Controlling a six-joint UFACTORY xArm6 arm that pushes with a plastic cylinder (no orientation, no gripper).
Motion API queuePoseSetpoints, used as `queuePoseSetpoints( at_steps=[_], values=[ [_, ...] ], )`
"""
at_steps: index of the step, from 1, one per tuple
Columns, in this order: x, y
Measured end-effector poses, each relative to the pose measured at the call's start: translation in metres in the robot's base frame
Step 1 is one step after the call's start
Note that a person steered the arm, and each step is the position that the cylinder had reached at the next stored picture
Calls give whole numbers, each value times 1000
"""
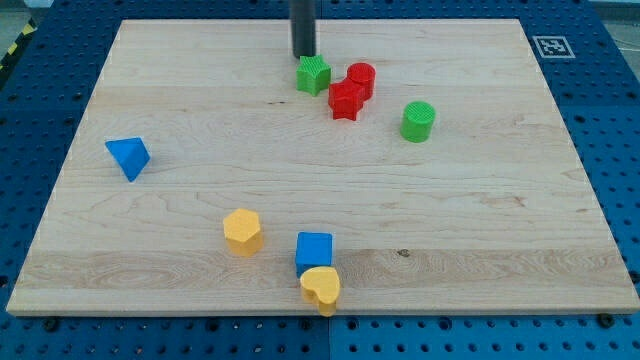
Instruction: Push the green star towards down
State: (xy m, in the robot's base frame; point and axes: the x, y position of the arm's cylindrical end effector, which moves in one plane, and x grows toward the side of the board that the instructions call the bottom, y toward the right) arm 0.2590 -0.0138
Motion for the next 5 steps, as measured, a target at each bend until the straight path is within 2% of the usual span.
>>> queuePoseSetpoints(
  at_steps=[2, 5],
  values=[
    [-8, 10],
    [73, -3]
  ],
)
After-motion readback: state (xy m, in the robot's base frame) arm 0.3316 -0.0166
